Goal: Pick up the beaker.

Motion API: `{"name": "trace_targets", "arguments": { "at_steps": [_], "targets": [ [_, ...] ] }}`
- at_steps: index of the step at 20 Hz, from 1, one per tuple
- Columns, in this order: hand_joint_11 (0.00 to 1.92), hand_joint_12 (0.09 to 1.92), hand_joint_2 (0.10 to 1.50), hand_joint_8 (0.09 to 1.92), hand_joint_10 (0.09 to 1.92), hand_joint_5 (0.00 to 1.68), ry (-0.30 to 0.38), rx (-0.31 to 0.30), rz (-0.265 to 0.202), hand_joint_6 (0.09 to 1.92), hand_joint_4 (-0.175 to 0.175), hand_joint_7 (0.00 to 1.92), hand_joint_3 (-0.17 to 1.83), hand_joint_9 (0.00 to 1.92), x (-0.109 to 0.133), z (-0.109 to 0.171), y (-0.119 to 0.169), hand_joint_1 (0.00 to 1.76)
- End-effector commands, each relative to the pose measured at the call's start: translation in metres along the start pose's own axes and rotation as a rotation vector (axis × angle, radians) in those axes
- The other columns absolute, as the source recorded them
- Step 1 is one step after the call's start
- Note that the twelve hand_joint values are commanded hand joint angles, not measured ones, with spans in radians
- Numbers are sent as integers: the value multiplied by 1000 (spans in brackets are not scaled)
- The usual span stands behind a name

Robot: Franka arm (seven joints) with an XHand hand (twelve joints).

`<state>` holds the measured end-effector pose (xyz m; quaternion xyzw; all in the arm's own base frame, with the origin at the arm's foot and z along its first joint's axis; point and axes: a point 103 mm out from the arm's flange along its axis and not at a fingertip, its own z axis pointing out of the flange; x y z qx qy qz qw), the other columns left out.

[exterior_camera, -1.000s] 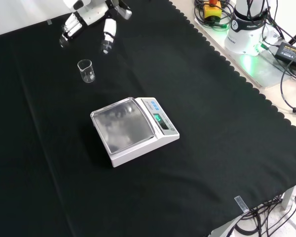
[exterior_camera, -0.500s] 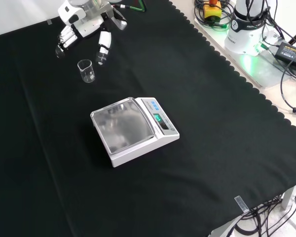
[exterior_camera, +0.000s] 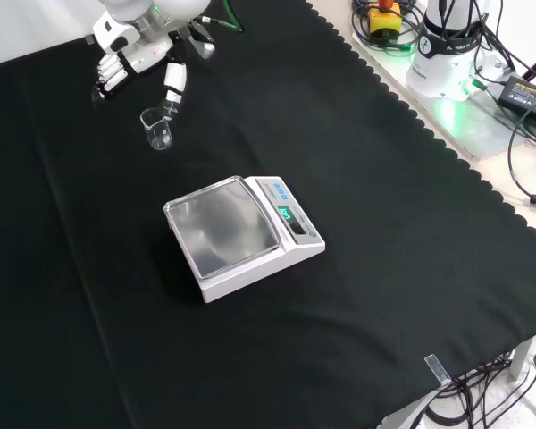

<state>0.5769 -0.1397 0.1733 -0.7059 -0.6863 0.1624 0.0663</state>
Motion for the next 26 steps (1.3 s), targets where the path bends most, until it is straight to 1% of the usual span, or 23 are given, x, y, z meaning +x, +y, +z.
{"name": "trace_targets", "arguments": {
  "at_steps": [1,3,6,9,11,16,21,26],
  "targets": [
    [219,1528,806,682,836,269,2,55,34,87,-62,108,37,140,-49,25,-2,185],
    [213,1532,805,681,838,268,7,69,38,87,-59,106,36,136,-57,32,-6,184],
    [211,1536,804,680,840,266,38,87,34,87,-57,102,35,133,-64,43,-15,184],
    [216,1539,804,679,842,258,68,109,25,87,-55,97,34,131,-65,54,-22,183],
    [222,1541,804,679,843,250,104,121,21,87,-56,94,34,129,-64,58,-25,183],
    [242,1541,806,678,848,234,139,140,6,87,-60,84,34,127,-55,60,-29,182],
    [249,1538,807,680,851,226,140,132,-13,87,-63,80,33,125,-44,57,-28,180],
    [257,1536,809,684,855,224,153,136,-28,87,-63,78,34,125,-34,63,-20,184]
  ]
}}
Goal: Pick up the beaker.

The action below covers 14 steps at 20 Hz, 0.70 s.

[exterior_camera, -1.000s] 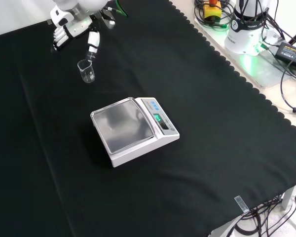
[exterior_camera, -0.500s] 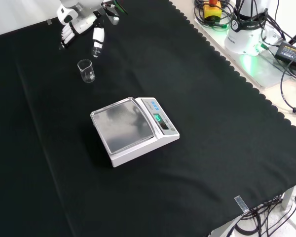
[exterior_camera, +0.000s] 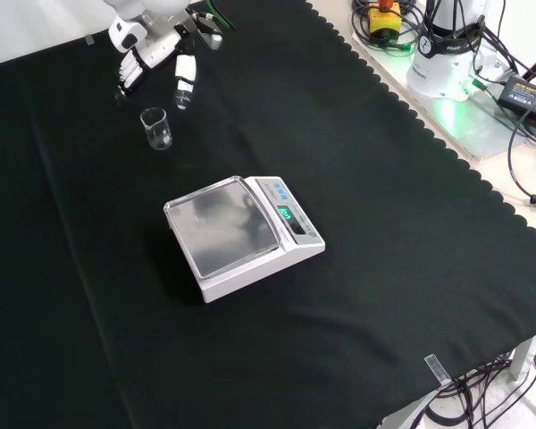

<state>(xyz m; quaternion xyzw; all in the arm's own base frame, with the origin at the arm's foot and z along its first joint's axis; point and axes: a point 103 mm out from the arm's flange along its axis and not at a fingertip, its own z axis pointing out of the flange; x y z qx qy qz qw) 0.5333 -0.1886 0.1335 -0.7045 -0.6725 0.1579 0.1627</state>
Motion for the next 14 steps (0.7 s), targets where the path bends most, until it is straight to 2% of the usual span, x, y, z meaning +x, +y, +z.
{"name": "trace_targets", "arguments": {
  "at_steps": [1,6,14],
  "targets": [
    [263,1535,810,685,856,224,11,4,-18,87,-64,78,34,125,10,7,8,189],
    [298,1527,826,696,864,225,4,22,-29,87,-62,91,40,141,18,18,13,260],
    [561,1368,850,682,793,278,-35,-22,-32,87,-46,204,43,302,27,20,19,478]
  ]
}}
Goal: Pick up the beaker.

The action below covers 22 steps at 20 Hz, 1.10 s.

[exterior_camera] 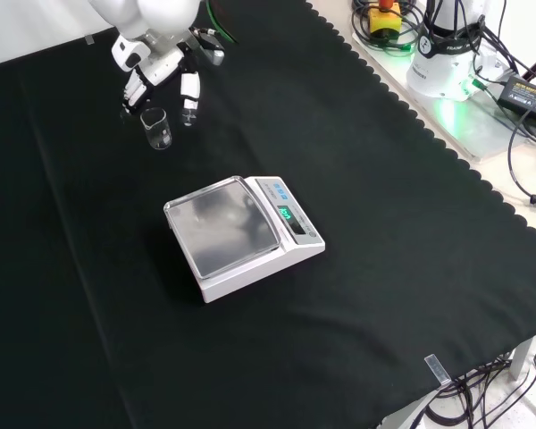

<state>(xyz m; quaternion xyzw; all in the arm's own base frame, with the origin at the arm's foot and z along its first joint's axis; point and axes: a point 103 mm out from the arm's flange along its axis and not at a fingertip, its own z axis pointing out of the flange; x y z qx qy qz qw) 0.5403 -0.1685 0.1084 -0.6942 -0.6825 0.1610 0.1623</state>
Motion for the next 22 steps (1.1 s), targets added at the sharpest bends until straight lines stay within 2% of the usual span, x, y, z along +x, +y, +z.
{"name": "trace_targets", "arguments": {
  "at_steps": [1,9,14,18,22],
  "targets": [
    [587,1348,853,677,773,295,-29,-29,-5,87,-44,230,45,350,8,0,3,500],
    [664,1293,852,648,679,415,-41,-49,-31,87,-29,356,50,520,24,-3,11,561],
    [720,1256,850,621,613,541,-71,-64,-24,87,-21,481,57,639,36,-4,16,605],
    [839,1185,848,572,525,642,-82,-71,-21,87,-23,613,72,792,41,0,20,708],
    [1046,1011,845,537,413,718,-95,-86,-22,87,-43,692,106,940,42,4,21,862]
  ]
}}
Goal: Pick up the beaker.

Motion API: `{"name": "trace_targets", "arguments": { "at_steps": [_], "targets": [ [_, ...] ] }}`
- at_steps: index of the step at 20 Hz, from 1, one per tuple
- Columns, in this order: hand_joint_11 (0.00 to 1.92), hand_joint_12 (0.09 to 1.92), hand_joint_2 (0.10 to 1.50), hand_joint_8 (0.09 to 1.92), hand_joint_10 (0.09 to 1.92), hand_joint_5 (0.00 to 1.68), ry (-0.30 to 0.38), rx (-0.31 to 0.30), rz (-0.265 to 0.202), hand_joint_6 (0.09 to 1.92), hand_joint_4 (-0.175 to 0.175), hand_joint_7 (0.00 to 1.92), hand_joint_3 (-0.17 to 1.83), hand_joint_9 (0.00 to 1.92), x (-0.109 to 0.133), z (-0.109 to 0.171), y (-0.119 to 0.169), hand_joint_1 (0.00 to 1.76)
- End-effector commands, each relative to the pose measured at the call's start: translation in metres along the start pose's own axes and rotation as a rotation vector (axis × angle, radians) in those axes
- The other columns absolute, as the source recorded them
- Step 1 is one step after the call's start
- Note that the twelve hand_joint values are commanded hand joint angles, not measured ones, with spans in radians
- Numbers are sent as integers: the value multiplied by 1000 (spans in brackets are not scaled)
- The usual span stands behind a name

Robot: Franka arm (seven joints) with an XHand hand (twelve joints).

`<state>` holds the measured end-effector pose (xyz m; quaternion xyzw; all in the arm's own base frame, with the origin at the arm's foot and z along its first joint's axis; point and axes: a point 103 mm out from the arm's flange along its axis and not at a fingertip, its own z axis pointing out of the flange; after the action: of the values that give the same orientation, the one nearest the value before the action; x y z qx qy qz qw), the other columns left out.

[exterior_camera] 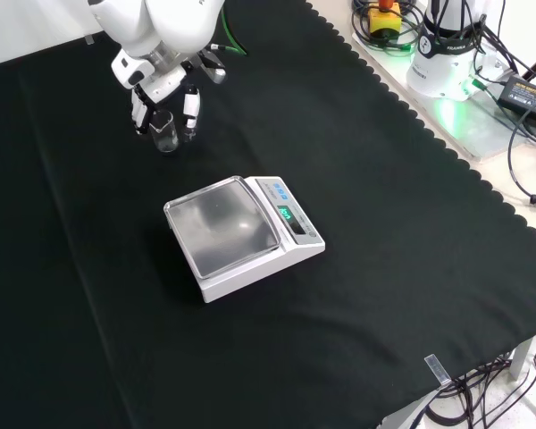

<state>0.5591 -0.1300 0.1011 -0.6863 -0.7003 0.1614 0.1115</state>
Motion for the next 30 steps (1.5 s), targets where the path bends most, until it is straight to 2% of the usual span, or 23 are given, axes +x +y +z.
{"name": "trace_targets", "arguments": {
  "at_steps": [1,5,9,16,18,19,20,26,27,30],
  "targets": [
    [1108,958,842,531,378,743,-21,-14,-2,87,-51,709,120,980,3,6,2,905],
    [1322,759,807,517,221,812,-34,-39,2,87,-86,753,215,1131,3,7,0,1036],
    [1457,638,724,484,90,911,-37,-73,26,120,-123,855,399,1280,4,4,1,1119],
    [1547,574,659,422,87,1072,-34,-80,21,199,-169,1071,539,1457,6,0,1,1172],
    [1556,570,658,420,87,1087,-27,-78,17,206,-174,1089,543,1473,7,-3,0,1177],
    [1559,569,658,419,87,1090,6,-90,28,208,-175,1094,544,1477,-24,-2,-15,1179],
    [1560,569,658,418,87,1092,18,-94,28,209,-175,1096,545,1480,-28,-4,-18,1179],
    [1565,564,657,415,87,1095,28,-107,18,210,-175,1103,548,1490,-32,-19,-30,1174],
    [1566,564,657,414,87,1095,11,-98,69,210,-175,1104,549,1491,-13,-26,-25,1171],
    [1568,561,657,413,87,1094,13,-117,60,210,-175,1105,550,1495,11,-41,-25,1166]
  ]
}}
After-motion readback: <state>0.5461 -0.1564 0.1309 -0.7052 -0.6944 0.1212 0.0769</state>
